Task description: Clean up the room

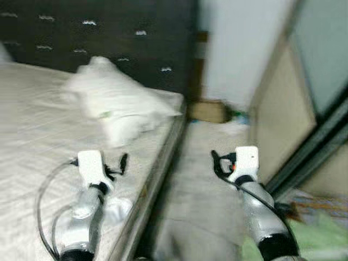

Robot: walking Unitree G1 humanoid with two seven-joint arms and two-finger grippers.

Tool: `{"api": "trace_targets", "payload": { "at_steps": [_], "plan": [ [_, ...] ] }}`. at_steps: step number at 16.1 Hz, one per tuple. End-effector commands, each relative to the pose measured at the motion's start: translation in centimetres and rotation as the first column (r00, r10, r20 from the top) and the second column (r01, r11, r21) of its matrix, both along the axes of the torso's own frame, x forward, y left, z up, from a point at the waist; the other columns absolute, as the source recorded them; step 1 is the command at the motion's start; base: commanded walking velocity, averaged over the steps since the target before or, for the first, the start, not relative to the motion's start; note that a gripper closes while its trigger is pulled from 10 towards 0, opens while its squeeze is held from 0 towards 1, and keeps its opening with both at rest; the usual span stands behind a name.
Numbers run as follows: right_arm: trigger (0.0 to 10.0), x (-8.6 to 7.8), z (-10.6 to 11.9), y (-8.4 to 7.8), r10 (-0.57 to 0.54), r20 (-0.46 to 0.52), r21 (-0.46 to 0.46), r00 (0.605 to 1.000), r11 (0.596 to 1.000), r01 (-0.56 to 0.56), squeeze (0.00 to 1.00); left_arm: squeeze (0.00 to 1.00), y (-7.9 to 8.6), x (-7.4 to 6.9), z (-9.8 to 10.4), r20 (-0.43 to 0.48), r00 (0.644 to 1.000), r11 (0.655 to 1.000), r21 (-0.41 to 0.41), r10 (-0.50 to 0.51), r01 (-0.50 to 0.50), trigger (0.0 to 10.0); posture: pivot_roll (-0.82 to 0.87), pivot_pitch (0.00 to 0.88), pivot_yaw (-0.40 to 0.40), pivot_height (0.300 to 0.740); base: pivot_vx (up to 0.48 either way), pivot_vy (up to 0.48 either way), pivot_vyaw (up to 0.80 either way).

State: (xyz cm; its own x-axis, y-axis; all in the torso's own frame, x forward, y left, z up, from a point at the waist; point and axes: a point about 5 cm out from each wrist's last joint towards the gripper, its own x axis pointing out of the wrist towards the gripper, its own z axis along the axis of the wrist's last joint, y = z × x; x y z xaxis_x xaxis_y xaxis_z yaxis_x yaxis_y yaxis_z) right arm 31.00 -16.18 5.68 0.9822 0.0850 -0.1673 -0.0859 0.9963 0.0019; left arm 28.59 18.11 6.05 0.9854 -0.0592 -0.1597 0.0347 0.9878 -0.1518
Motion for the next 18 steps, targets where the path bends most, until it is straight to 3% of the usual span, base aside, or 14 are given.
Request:
{"api": "trace_targets", "payload": {
  "at_steps": [1,18],
  "plan": [
    [10.0,-0.05,0.02,-0.18,-0.005,-0.007,0.004,1.000,1.000,0.005,0.00,0.00,0.01,-0.07,-0.05,-0.013,1.000,1.000,0.005,-0.009,0.009,10.0,0.04,0.107,-0.033,0.740,0.000,0.000,0.80],
    [10.0,-0.17,0.33,-0.01,0.008,-0.015,0.026,1.000,1.000,-0.007,0.00,0.00,0.24,-0.24,0.00,-0.029,0.999,0.999,-0.014,0.031,-0.031,10.0,0.03,0.130,-0.030,0.740,0.000,0.000,0.80]
  ]
}}
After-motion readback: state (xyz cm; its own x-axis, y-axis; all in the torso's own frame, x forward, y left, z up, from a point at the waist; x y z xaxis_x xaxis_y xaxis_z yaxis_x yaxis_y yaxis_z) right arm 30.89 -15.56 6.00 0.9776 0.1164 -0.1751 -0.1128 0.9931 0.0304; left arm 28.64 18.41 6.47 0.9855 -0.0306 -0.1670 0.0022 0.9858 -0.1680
